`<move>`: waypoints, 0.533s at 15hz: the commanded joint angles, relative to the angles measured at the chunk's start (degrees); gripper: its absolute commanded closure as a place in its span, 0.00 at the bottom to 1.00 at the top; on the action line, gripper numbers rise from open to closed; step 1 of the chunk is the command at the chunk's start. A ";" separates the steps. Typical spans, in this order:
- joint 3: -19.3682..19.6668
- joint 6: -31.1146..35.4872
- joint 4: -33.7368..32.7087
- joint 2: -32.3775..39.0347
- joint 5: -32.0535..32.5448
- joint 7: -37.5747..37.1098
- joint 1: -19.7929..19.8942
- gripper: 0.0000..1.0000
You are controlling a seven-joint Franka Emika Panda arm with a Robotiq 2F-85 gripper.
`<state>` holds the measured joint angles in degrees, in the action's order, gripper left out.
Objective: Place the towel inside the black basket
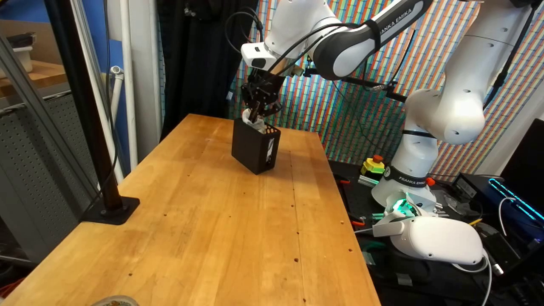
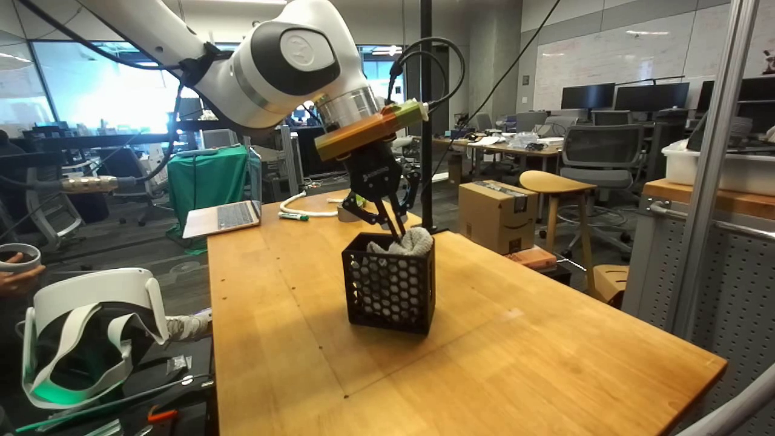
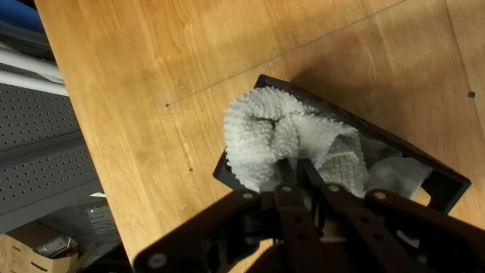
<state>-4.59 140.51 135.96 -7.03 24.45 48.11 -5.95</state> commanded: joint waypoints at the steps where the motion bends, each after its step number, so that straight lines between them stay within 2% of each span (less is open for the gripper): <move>1: 0.65 -1.46 -0.22 -0.29 -1.77 0.54 0.27 0.88; 8: 1.11 -2.93 -1.38 3.45 -7.33 2.34 0.03 0.88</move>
<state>-3.74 138.73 135.88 -5.42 20.25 48.47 -5.89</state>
